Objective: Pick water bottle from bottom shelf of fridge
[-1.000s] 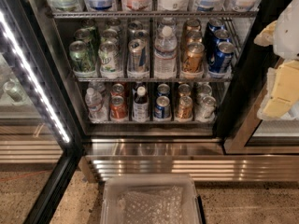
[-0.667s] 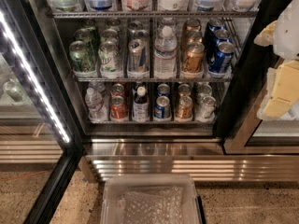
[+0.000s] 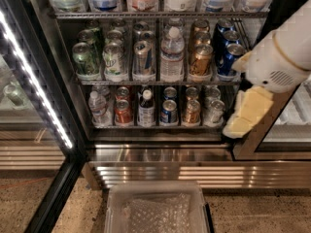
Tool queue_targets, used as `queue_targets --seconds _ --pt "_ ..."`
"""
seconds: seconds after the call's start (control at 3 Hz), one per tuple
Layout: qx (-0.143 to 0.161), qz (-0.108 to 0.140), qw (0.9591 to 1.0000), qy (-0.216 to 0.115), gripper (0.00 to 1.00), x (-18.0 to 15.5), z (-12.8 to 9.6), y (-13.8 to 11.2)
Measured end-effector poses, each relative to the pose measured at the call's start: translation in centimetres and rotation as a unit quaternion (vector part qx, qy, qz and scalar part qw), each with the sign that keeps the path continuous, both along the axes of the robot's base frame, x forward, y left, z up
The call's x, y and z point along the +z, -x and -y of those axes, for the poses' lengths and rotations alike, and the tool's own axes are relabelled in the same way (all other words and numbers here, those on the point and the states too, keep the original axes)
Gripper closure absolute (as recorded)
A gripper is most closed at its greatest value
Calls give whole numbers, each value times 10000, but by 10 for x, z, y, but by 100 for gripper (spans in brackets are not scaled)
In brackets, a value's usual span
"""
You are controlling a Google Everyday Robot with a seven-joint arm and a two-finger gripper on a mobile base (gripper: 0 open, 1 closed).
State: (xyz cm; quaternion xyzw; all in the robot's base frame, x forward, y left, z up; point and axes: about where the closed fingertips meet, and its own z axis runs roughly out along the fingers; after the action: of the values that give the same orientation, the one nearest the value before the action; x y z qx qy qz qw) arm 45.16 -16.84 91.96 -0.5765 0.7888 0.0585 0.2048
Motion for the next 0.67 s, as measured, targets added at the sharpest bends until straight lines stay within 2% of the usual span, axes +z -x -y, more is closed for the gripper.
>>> queue_targets --seconds 0.33,0.67 --pt "108 -292 9939 -1062 0 -49 -80 -14" --pt "345 -324 9835 -1746 0 -67 -143 -38"
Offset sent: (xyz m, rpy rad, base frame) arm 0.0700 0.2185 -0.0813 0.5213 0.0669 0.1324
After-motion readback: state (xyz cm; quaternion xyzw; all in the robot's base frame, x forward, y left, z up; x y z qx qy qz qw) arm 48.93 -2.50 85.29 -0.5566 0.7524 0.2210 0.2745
